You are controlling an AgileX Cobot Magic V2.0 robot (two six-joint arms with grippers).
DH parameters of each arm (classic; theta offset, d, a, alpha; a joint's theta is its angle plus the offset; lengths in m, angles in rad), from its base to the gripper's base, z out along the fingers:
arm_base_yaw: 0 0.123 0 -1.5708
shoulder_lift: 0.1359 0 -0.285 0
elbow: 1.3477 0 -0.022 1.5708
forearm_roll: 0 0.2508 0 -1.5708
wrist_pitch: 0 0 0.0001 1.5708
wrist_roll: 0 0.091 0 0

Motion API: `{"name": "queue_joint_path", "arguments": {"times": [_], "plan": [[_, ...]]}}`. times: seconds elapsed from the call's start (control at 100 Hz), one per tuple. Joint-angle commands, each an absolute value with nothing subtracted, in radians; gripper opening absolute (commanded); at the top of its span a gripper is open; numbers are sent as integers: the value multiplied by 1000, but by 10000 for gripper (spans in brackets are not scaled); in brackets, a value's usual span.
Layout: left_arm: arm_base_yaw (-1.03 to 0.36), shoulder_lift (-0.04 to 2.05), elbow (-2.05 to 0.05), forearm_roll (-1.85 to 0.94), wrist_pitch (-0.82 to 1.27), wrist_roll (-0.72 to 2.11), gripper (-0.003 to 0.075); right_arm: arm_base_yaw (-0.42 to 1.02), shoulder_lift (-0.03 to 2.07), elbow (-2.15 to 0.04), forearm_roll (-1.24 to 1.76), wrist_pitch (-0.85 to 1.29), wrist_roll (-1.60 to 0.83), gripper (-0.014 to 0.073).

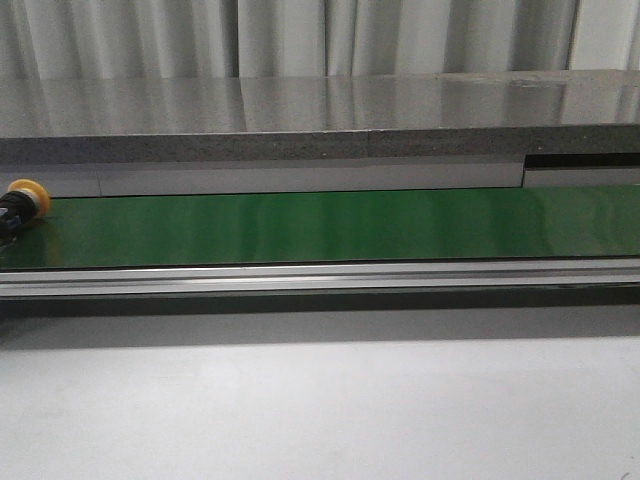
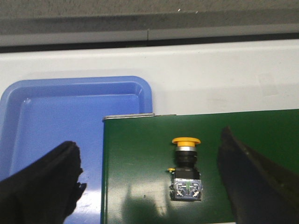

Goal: Move button from left to right
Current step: 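Lift the button and set it on the conveyor belt, open left gripper, then let the belt carry the button toward the right gripper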

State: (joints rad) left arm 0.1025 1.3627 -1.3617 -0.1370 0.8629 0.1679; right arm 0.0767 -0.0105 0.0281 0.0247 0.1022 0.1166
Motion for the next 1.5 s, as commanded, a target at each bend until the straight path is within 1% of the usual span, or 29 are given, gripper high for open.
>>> {"name": "queue_joint_path", "arguments": {"times": [0.0,0.17,0.34,0.57,0.83,1.02,1.12,1.41,1.49], "plan": [[72,1242,-1311,-163,750,172,578,76,-29,11,28,19,116,-57],[37,1043,-1123,-163,602,172,578,76,-29,11,28,19,116,-57],[32,829,-922,-163,459,172,578,76,-29,11,28,19,116,-57],[32,567,-671,-163,385,172,578,76,-29,11,28,19,116,-57],[32,346,-437,-163,297,172,578,76,-29,11,28,19,116,-57],[32,270,-329,-163,226,172,578,76,-29,11,28,19,116,-57],[32,257,-319,-155,188,172,578,76,-29,11,28,19,116,-57],[32,255,-319,-155,188,172,577,76,-29,11,28,19,116,-57],[32,255,-319,-155,198,172,561,76,-29,11,28,19,116,-57]]}}
